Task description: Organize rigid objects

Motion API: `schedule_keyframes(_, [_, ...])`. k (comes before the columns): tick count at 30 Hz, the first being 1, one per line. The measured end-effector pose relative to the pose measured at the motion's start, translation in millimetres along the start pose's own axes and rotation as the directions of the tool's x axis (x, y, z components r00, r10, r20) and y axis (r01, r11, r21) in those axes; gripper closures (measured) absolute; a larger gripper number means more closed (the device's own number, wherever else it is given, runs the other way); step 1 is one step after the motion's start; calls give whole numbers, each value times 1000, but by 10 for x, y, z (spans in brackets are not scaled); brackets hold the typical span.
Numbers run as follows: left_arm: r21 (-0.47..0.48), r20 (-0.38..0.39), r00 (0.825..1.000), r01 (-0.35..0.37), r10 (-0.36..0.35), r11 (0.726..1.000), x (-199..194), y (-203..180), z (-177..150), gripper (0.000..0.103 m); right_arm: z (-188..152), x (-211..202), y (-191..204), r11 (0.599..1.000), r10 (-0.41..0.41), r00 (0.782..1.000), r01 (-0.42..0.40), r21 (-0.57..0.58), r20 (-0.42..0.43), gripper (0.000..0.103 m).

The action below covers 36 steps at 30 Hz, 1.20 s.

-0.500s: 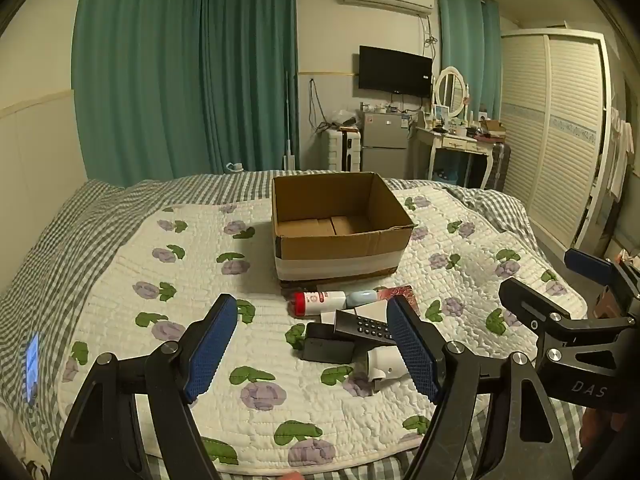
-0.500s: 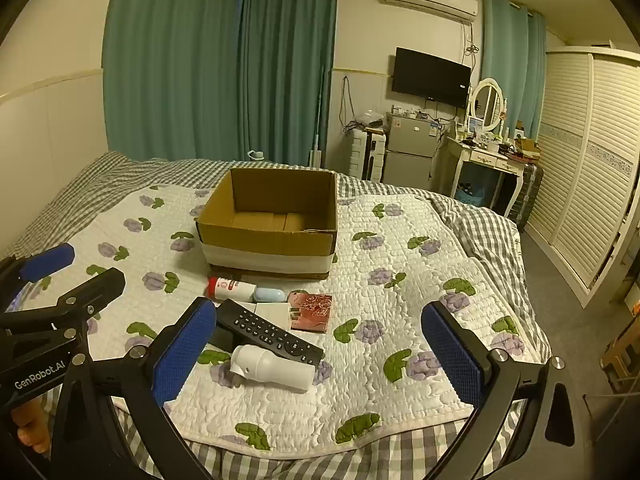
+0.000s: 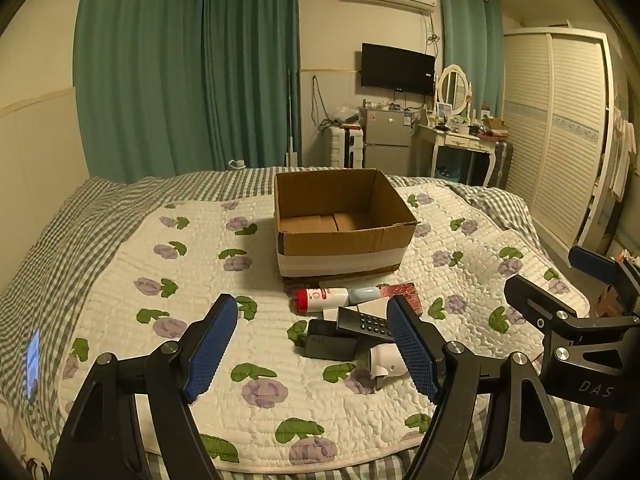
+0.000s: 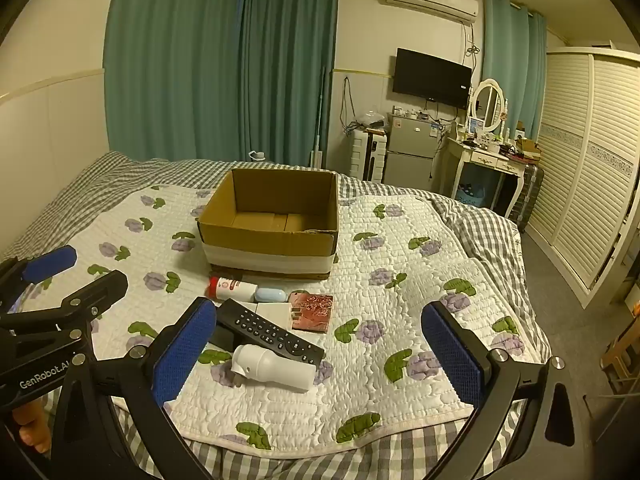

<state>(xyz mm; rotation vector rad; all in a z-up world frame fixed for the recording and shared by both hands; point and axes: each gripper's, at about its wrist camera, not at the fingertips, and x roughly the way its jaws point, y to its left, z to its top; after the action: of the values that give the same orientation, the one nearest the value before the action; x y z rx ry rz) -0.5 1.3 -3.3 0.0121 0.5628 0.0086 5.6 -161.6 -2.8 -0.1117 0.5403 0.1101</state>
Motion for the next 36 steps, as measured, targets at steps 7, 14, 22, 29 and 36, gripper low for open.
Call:
schedule_keyframes(7, [2,-1,1000,1,-1,1000,4,-1,-2,23,-2,-2,2,1000,0,1000,0,0,0,0])
schedule_keyframes(14, [1,-4,1000,0,0,1000,4,-4,2,23,-4,1,8,1000,1,1000,-1,-1,-1,0])
schedule_keyframes(22, [0,-5,1000,-1,1,1000,6,-5,4,23,-6,8,17,1000,1,1000,-1,-3,-1,0])
schedule_keyframes(29, [1,-7,1000,-1,1,1000,8,-7,6,23,-7,13,22,1000,2,1000,-2,-5,-3,0])
schedule_keyframes(36, [1,-8,1000,-1,1,1000,7,-7,8,23,-7,13,24,1000,1,1000,-1,-6,-3,0])
